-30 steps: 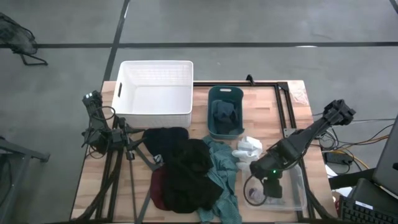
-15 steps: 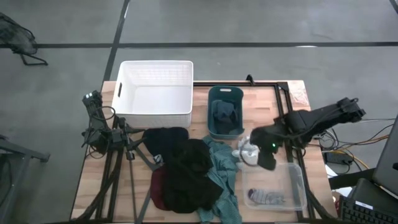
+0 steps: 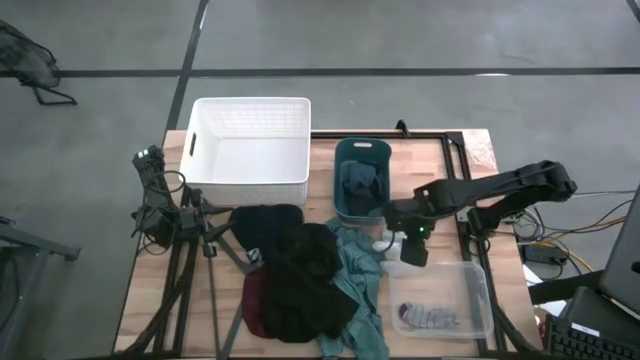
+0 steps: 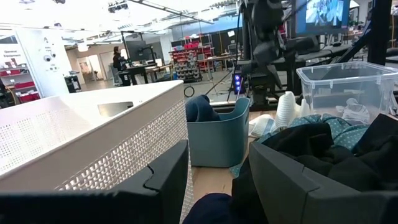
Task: Pick & Place Cloths
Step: Put the white socks into the transparent bin
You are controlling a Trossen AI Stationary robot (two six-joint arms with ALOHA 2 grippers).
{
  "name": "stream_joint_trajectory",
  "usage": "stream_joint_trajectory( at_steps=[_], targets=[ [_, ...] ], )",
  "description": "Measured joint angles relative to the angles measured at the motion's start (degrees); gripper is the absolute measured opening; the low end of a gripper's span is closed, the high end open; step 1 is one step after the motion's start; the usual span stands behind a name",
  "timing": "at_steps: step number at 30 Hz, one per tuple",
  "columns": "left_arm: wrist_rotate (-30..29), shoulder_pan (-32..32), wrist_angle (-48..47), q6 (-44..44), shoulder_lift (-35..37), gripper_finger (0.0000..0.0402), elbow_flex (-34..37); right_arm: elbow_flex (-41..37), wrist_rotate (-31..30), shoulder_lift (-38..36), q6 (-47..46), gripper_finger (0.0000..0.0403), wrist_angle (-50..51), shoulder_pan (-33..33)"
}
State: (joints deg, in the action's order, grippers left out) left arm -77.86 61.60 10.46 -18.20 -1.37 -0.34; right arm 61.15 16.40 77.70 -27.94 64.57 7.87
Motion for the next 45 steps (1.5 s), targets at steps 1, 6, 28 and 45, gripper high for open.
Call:
stream_joint_trajectory(
  at_steps=[1,6,28,45],
  targets=[
    [0.0,0.0,0.0,0.0,0.0,0.0177,0.0,-0.8,0.1,0.7,0.1,0.0121,-0.6,0.0],
    [0.0,0.0,0.0,0.0,0.0,0.0177,0.0,-4.4,0.3,2.4,0.1,0.0109,-3.1,-0.1],
    [0.0,0.0,0.0,0.0,0.0,0.0177,0.0,9.2,3.3,-0.3,-5.3,0.0009,7.4,-4.5],
    [0.0,0.0,0.0,0.0,0.0,0.0177,0.0,34.3,21.9,-7.4,-35.8,0.0008,15.7,-3.4]
  ],
)
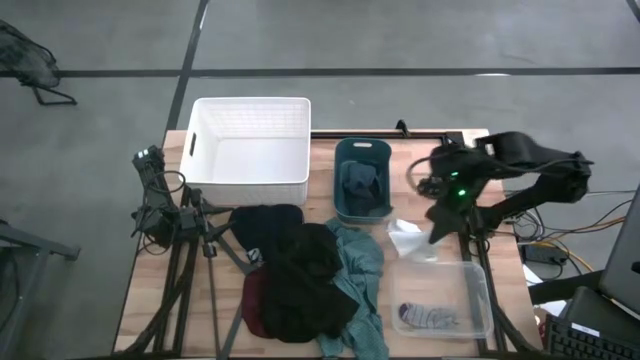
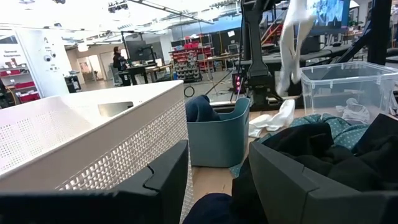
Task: Pick & Place Cloths
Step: Put the white socks into the transparent bin
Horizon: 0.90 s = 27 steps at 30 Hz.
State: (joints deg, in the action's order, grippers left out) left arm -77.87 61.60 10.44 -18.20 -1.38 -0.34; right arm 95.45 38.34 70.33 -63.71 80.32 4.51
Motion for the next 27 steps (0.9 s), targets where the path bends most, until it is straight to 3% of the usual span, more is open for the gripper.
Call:
stream_joint_trajectory(
  at_steps=[3,9,13,20,27],
  targets=[
    [0.0,0.0,0.0,0.0,0.0,0.0177,0.0,2.4,4.0,-0.9,-6.6,0.0008,-0.2,1.9],
    [0.0,0.0,0.0,0.0,0.0,0.0177,0.0,1.9,3.6,-2.3,-8.5,0.0008,0.1,6.0],
    [0.0,0.0,0.0,0.0,0.0,0.0177,0.0,-2.5,3.8,-2.3,-8.1,0.0008,-0.2,7.6],
    [0.0,0.0,0.0,0.0,0.0,0.0177,0.0,-12.4,13.5,-1.9,-4.9,0.0008,-7.0,11.0],
    [0.0,0.0,0.0,0.0,0.0,0.0177,0.0,-21.5,15.3,-1.9,-4.8,0.0008,-11.4,12.9]
  ],
)
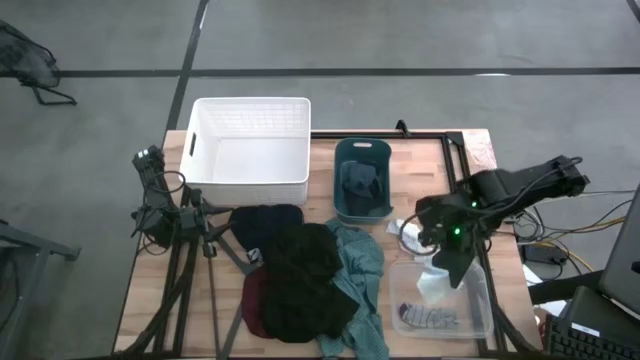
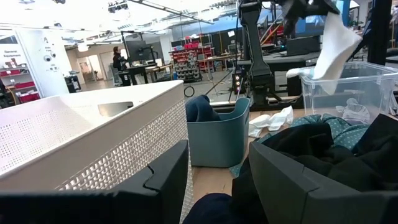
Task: Pick & Place Cloths
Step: Put the white socks into the transparent bin
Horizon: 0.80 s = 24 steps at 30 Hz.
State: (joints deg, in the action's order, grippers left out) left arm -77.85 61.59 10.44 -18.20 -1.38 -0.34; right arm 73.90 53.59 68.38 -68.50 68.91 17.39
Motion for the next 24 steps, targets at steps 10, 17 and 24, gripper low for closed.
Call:
stream_joint_trajectory(
  at_steps=[10,17,24],
  targets=[
    [0.0,0.0,0.0,0.0,0.0,0.0177,0.0,-13.4,7.2,0.0,-4.5,0.0008,-16.0,4.0],
    [0.0,0.0,0.0,0.0,0.0,0.0177,0.0,-17.4,7.8,0.0,-7.9,0.0008,-24.1,5.3],
    [0.0,0.0,0.0,0.0,0.0,0.0177,0.0,-19.3,5.1,0.0,-9.1,0.0008,-24.7,5.5]
  ],
)
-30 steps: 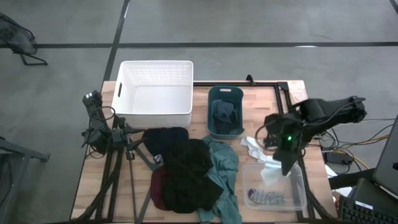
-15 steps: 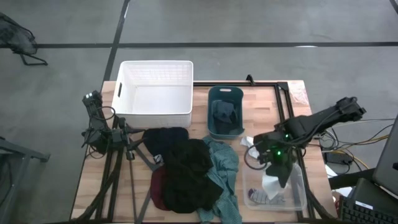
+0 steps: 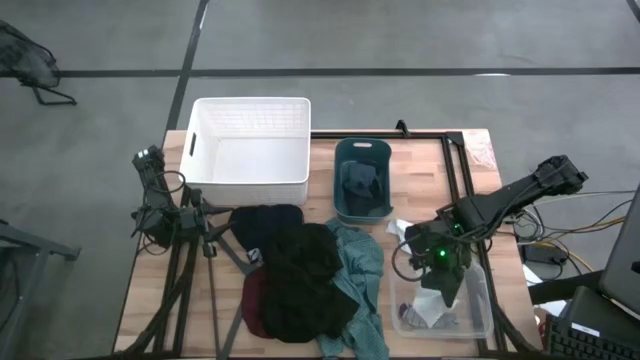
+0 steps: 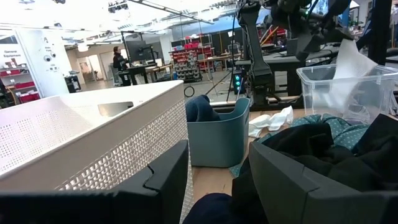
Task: Pick & Place Cloths
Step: Put the white socks into the transparent bin
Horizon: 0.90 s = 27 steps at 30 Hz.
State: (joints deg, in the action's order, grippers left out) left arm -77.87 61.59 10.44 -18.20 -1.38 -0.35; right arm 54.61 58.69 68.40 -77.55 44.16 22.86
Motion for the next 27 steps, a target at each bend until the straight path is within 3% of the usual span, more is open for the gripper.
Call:
stream_joint_trajectory(
  at_steps=[8,18,27],
  targets=[
    [0.0,0.0,0.0,0.0,0.0,0.0177,0.0,-2.9,-0.4,0.0,-0.3,0.0021,1.0,0.0],
    [0.0,0.0,0.0,0.0,0.0,0.0177,0.0,-3.3,-6.3,0.0,0.7,0.0111,6.8,0.0],
    [0.0,0.0,0.0,0.0,0.0,0.0177,0.0,-1.7,-6.4,-0.2,1.5,0.0184,8.2,-1.3]
  ],
)
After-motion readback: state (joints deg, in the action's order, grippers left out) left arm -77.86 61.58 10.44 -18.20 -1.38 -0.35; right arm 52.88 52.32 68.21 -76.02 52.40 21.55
